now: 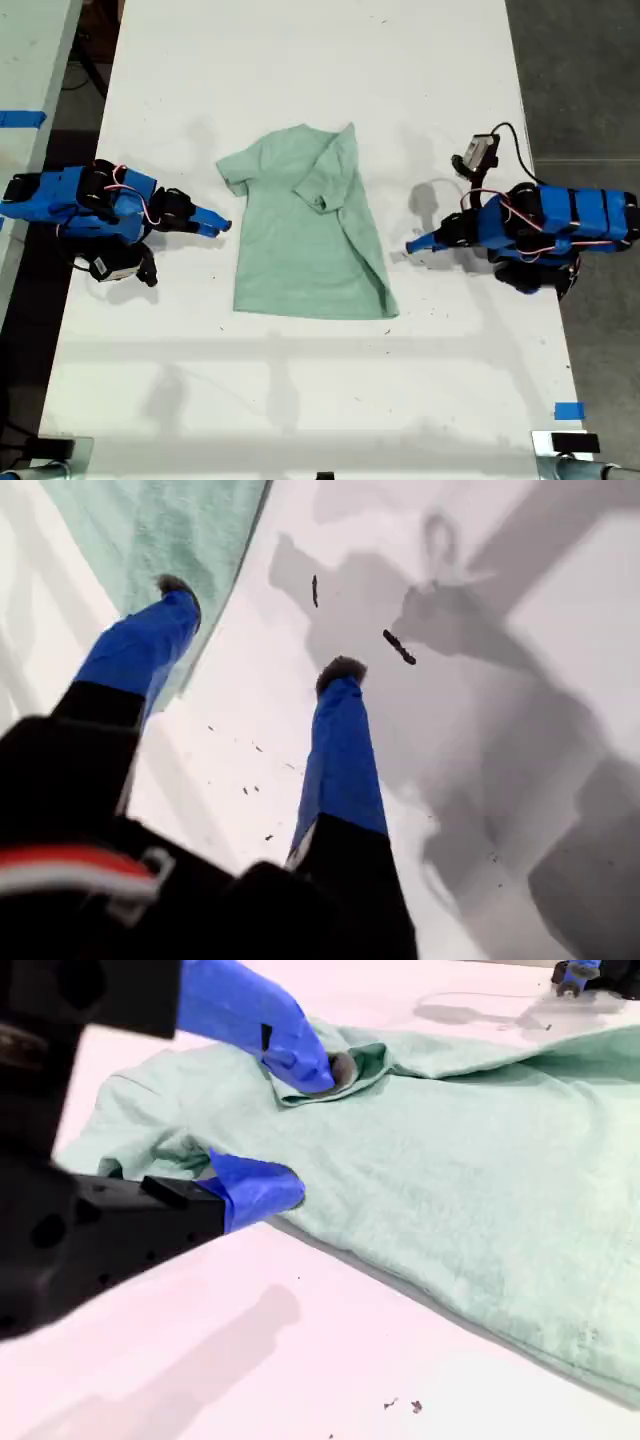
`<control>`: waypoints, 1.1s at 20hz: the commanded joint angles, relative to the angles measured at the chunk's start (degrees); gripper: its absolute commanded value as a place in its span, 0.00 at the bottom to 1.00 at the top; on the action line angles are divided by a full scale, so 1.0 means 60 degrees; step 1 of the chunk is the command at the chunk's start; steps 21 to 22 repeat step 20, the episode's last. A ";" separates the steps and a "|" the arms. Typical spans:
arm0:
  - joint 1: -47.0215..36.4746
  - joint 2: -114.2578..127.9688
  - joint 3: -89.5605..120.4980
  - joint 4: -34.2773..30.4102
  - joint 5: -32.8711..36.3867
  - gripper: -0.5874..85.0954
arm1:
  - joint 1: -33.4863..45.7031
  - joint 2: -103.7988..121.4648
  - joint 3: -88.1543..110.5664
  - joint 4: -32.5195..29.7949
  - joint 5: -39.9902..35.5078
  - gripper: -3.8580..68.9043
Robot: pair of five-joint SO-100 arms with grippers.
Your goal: Fold t shirt
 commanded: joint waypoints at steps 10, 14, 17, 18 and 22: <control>-0.0439 0.0044 0.0220 -0.0220 0.0161 0.18 | 0.0498 0.2300 0.2021 0.0308 -0.1084 0.29; -0.0469 0.0044 0.0220 -0.0220 0.0205 0.18 | 0.0469 0.2300 0.2021 0.0308 -0.0981 0.29; -0.0454 0.0044 0.0220 -0.0220 0.0205 0.18 | 0.0439 0.2300 0.2021 0.0322 -0.0732 0.29; -0.0381 0.0044 0.0220 -0.0220 0.0146 0.18 | 0.0454 0.2300 0.2021 0.0322 -0.0732 0.29; -0.0337 0.0044 0.0190 -0.0176 -0.0352 0.18 | 0.0483 0.2300 0.2021 0.0322 -0.0850 0.21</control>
